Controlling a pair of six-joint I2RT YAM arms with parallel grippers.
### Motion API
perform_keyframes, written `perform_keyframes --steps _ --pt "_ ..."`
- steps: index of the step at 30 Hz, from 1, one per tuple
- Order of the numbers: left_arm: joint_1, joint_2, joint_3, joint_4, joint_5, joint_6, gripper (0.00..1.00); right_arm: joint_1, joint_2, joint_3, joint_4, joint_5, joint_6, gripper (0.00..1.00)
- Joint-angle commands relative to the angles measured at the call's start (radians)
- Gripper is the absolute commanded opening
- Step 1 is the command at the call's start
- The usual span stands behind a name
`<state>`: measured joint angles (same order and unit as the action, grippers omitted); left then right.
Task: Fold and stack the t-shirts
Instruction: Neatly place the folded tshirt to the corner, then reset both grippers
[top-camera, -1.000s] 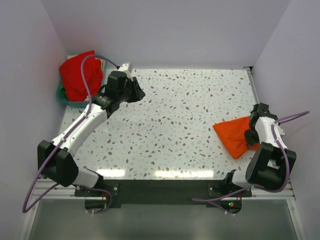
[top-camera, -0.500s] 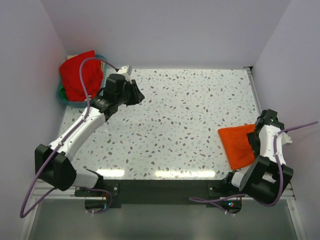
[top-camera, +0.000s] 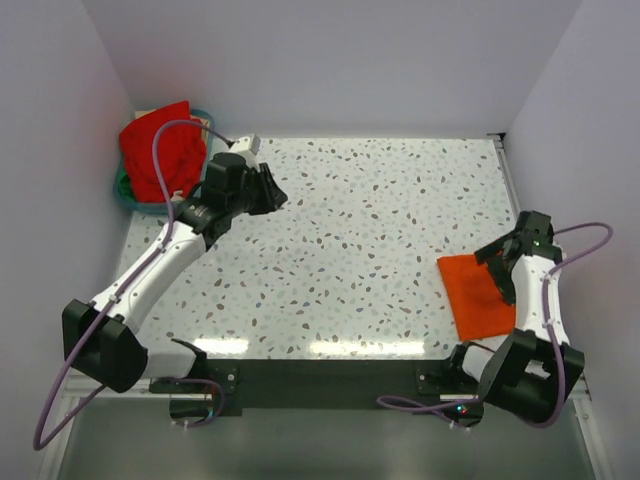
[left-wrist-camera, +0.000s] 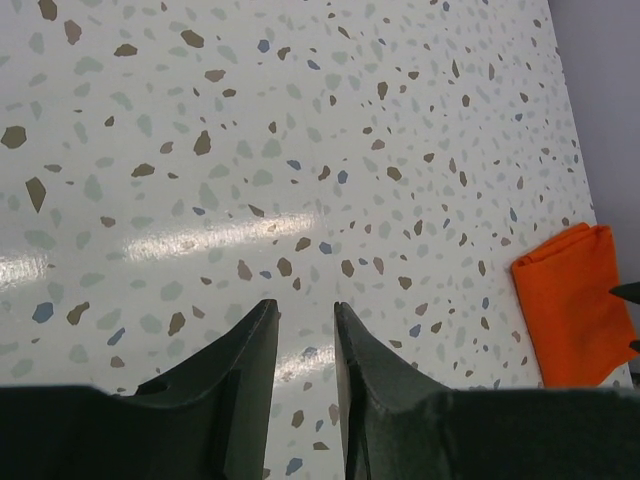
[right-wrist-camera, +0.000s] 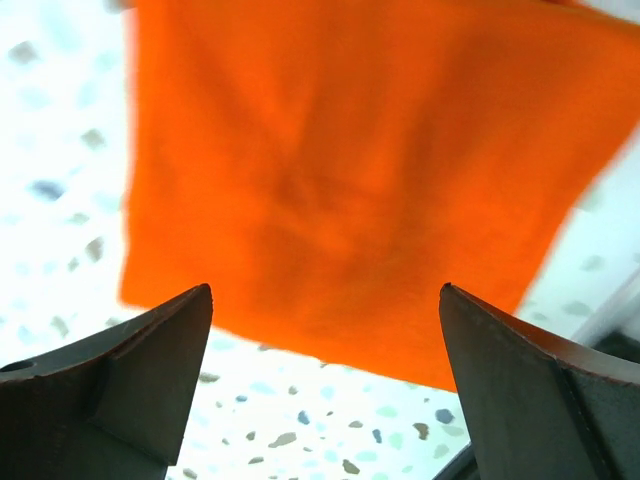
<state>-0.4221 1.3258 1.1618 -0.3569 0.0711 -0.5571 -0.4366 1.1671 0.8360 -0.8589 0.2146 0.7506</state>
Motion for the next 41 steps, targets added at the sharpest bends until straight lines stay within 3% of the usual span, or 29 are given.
perform_keyframes --steps 1,11,15,18,24,30,41 --pt "-0.004 -0.049 -0.023 0.027 -0.002 -0.001 0.34 0.102 -0.073 -0.003 0.144 -0.115 -0.083 0.99" --pt "-0.004 -0.152 -0.119 0.036 -0.040 0.045 0.38 0.700 0.000 0.077 0.308 0.035 0.055 0.99" --pt "-0.004 -0.207 -0.189 0.045 -0.051 0.066 0.39 0.977 0.094 0.159 0.337 0.130 0.038 0.99" --pt "-0.004 -0.272 -0.244 0.058 -0.062 0.089 0.40 1.100 0.129 0.193 0.398 0.131 -0.017 0.99" --pt "-0.004 -0.355 -0.335 0.056 -0.091 0.125 0.40 1.133 0.057 0.109 0.532 -0.020 -0.112 0.99" --pt "-0.004 -0.401 -0.415 0.064 -0.091 0.140 0.41 1.133 -0.043 0.069 0.515 0.000 -0.174 0.99" --pt "-0.004 -0.416 -0.412 0.082 -0.097 0.155 0.41 1.131 -0.032 0.112 0.495 0.012 -0.238 0.99"
